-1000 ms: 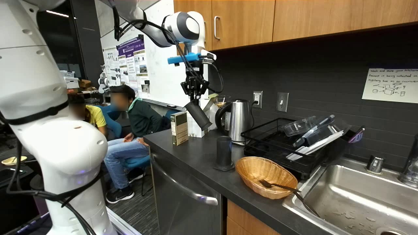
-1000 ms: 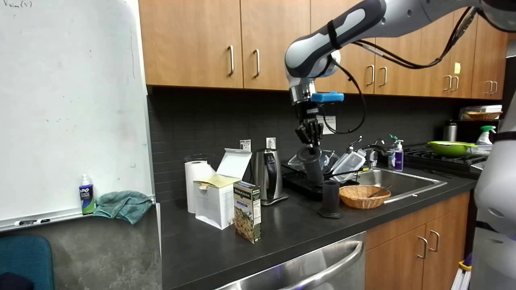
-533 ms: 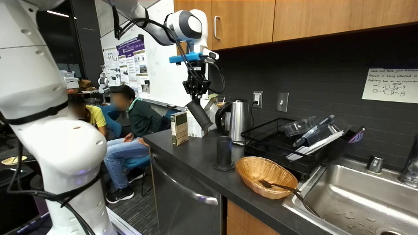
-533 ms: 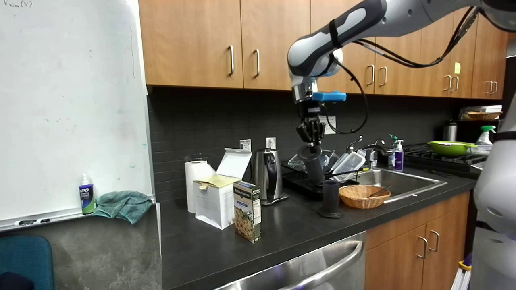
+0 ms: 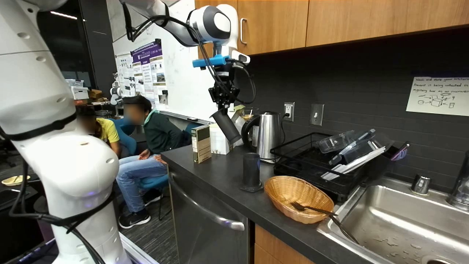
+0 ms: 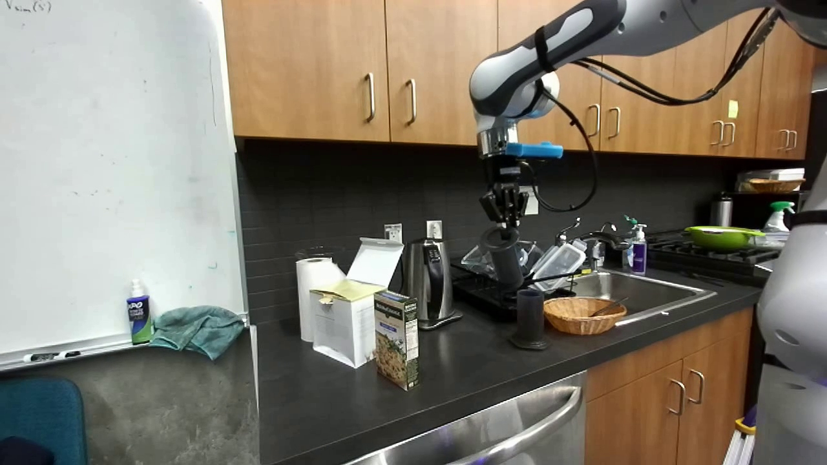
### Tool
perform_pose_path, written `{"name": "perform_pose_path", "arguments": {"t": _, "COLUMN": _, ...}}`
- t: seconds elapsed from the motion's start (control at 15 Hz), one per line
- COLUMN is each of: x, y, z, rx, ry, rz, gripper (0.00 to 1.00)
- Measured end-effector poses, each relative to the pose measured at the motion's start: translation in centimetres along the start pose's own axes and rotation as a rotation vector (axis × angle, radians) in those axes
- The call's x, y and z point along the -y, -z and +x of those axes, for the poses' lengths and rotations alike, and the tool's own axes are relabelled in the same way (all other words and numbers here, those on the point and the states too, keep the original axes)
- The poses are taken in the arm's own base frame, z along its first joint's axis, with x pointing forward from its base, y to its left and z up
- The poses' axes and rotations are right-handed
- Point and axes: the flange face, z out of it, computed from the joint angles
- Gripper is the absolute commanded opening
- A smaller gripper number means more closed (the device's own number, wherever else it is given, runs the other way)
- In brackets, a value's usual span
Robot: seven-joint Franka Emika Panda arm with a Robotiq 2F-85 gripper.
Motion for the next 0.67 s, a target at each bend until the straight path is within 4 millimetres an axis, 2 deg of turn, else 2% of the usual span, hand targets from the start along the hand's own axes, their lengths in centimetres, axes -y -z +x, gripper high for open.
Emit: {"name": "perform_pose_path", "arguments": {"t": 0.67, "x": -2.2, "y": 0.9, "z": -0.8, "rx": -0.022, "ry": -0.094, "rz": 0.056, "gripper": 0.05}}
